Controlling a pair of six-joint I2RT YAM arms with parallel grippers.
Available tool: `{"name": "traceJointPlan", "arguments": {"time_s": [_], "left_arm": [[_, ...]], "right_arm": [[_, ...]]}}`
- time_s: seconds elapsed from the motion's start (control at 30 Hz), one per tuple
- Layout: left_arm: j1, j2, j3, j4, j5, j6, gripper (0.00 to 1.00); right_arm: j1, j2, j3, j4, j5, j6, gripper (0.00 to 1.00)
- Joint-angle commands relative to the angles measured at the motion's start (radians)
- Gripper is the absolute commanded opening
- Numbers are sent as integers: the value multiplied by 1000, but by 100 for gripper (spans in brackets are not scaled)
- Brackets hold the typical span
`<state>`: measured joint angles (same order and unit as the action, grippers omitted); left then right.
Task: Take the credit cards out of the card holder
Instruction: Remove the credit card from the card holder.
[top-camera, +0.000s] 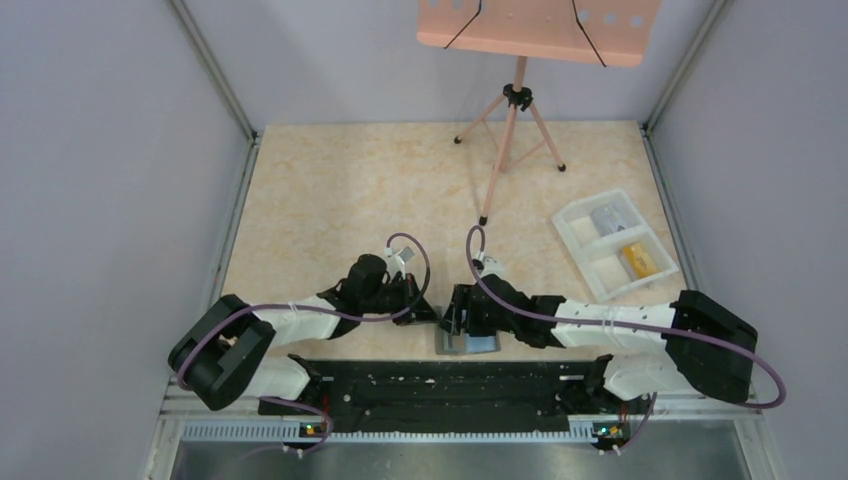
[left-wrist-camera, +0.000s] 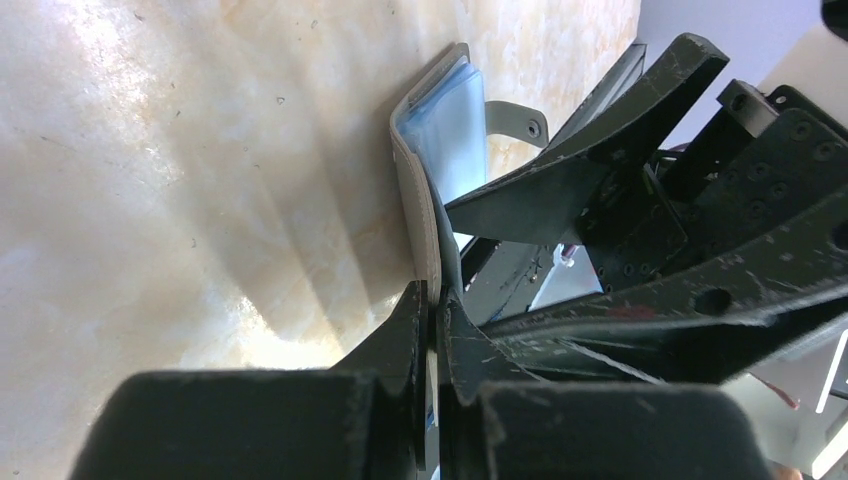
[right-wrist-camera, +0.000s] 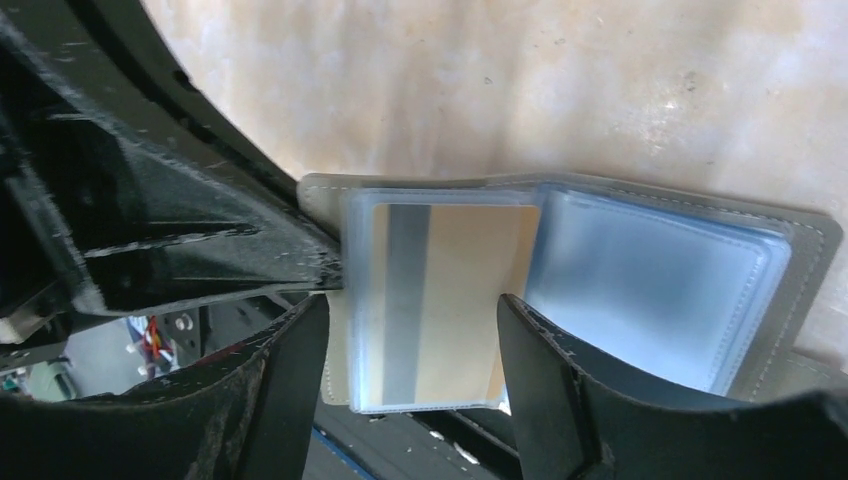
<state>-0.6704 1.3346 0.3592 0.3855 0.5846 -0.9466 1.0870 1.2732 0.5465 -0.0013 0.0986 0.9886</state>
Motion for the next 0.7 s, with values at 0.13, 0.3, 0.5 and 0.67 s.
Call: {"name": "traceJointPlan", "arguments": {"time_s": [0.13, 0.3, 0.5, 0.67], "left_arm": [[-5, -34, 40, 2, -9, 27, 0], [-5, -32, 46, -11, -16, 37, 0], [-5, -20, 53, -10, -8, 39, 0], [-5, -26, 54, -16, -11, 42, 0]], "right_arm": [[17, -10, 58, -92, 93, -13, 53], [17, -37, 67, -143, 124, -17, 56], [17, -42, 90, -214, 163, -25, 59], [16, -42, 91, -249, 185, -37, 62]]}}
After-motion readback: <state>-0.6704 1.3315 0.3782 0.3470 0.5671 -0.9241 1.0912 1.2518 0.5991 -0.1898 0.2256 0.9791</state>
